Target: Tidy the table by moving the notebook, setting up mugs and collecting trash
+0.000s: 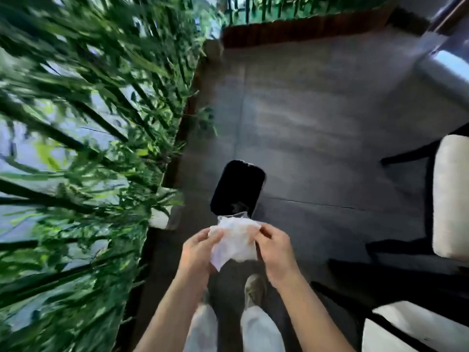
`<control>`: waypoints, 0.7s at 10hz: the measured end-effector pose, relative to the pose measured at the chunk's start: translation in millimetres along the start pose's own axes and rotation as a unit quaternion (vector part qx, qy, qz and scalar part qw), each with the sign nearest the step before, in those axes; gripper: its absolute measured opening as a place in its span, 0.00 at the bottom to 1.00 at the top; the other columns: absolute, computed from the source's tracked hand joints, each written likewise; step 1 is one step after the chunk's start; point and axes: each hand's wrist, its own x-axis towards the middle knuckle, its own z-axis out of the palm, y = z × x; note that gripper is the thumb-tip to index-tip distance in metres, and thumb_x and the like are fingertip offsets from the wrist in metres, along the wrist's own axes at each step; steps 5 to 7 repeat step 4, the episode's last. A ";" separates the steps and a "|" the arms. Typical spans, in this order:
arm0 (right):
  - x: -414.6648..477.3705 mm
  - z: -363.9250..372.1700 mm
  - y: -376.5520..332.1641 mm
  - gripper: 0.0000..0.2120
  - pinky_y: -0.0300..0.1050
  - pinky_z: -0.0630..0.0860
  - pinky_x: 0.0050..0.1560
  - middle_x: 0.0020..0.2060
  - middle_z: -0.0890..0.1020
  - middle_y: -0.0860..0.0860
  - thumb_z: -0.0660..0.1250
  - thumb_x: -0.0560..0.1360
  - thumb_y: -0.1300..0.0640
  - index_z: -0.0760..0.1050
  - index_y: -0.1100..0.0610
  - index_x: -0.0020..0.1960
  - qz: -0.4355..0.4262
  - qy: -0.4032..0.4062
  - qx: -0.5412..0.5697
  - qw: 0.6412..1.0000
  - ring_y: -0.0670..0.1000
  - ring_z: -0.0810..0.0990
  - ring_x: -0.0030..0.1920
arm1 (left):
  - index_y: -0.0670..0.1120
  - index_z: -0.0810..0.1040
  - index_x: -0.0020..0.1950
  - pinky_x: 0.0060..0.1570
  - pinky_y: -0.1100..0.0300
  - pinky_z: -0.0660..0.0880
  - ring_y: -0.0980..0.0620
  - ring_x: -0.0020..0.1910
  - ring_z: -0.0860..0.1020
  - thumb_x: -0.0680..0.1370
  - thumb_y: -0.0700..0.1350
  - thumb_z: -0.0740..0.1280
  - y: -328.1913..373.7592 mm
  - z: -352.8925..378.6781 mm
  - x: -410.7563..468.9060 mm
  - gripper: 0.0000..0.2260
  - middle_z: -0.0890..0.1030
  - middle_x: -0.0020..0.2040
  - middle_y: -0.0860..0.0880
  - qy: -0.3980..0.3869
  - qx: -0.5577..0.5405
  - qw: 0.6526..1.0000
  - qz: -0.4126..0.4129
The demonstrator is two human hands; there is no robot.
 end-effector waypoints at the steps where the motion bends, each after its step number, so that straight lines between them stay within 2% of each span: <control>1: 92.6 18.6 26.4 0.08 0.34 0.76 0.34 0.41 0.85 0.55 0.67 0.81 0.67 0.85 0.65 0.49 0.009 0.021 -0.033 0.999 0.51 0.81 0.40 | 0.39 0.89 0.48 0.34 0.57 0.83 0.44 0.37 0.86 0.81 0.35 0.70 -17.5 7.5 85.0 0.08 0.89 0.42 0.39 0.037 0.034 0.999 -0.019; 2: 180.8 30.3 55.3 0.07 0.37 0.76 0.38 0.44 0.86 0.58 0.68 0.80 0.66 0.85 0.64 0.51 0.019 0.035 -0.090 0.995 0.51 0.79 0.44 | 0.33 0.84 0.55 0.34 0.56 0.82 0.46 0.36 0.86 0.82 0.36 0.71 -28.5 12.4 169.5 0.07 0.87 0.44 0.38 0.051 0.110 0.993 -0.008; 3: 243.0 27.9 84.4 0.14 0.51 0.79 0.53 0.56 0.86 0.60 0.67 0.81 0.57 0.83 0.60 0.63 0.049 0.040 -0.157 0.985 0.54 0.82 0.52 | 0.34 0.82 0.65 0.33 0.58 0.83 0.51 0.35 0.87 0.82 0.44 0.72 -40.3 14.6 246.8 0.16 0.88 0.41 0.45 0.027 0.166 0.985 -0.033; 4: 266.2 19.5 101.1 0.21 0.56 0.77 0.66 0.65 0.84 0.55 0.67 0.81 0.54 0.77 0.55 0.72 0.069 0.072 -0.261 0.960 0.59 0.81 0.65 | 0.43 0.77 0.74 0.62 0.50 0.80 0.45 0.62 0.83 0.81 0.56 0.71 -36.3 11.8 285.6 0.26 0.85 0.63 0.45 0.019 0.358 0.932 -0.045; 7: 266.2 19.5 101.1 0.21 0.56 0.77 0.66 0.65 0.84 0.55 0.67 0.81 0.54 0.77 0.55 0.72 0.069 0.072 -0.261 0.960 0.59 0.81 0.65 | 0.43 0.77 0.74 0.62 0.50 0.80 0.45 0.62 0.83 0.81 0.56 0.71 -36.3 11.8 285.6 0.26 0.85 0.63 0.45 0.019 0.358 0.932 -0.045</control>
